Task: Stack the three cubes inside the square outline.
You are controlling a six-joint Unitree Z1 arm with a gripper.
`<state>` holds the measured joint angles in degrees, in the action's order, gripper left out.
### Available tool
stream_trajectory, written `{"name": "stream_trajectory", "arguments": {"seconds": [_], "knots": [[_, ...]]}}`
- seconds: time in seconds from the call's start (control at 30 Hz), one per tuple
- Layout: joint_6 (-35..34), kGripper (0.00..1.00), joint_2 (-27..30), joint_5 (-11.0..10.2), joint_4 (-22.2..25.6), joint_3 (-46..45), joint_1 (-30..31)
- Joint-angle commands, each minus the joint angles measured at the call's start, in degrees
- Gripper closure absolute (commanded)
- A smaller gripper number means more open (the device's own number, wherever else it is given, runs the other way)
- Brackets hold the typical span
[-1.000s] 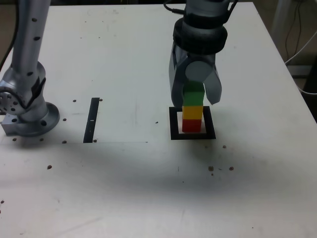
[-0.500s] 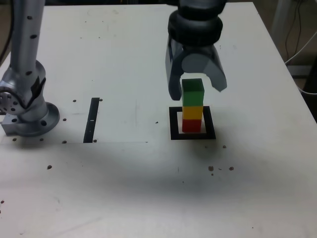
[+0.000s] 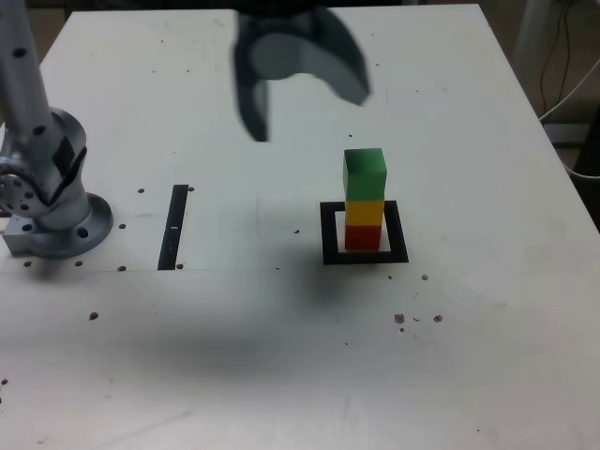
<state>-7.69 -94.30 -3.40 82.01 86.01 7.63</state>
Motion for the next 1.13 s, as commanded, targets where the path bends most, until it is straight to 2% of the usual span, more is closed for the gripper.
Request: {"name": "stream_trajectory", "arguments": {"seconds": [0.0, 0.13, 0.33, 0.5, 0.63, 0.83, 1.1], "knots": [[0.7, 0.0, 2.6, 0.2, 0.1, -2.1, -0.5], [2.5, 0.0, 3.7, 0.5, -0.8, -8.3, -2.2], [5.4, 0.0, 2.4, 0.5, -4.9, -17.6, -5.8], [7.0, 0.01, 2.1, -0.7, -10.8, -26.2, -8.5], [8.6, 0.01, 2.0, -0.4, -14.4, -30.6, -9.3], [10.5, 0.01, 2.6, 0.9, -14.3, -32.7, -9.4], [10.7, 0.0, 6.0, 2.2, -11.0, -34.2, -10.3]]}}
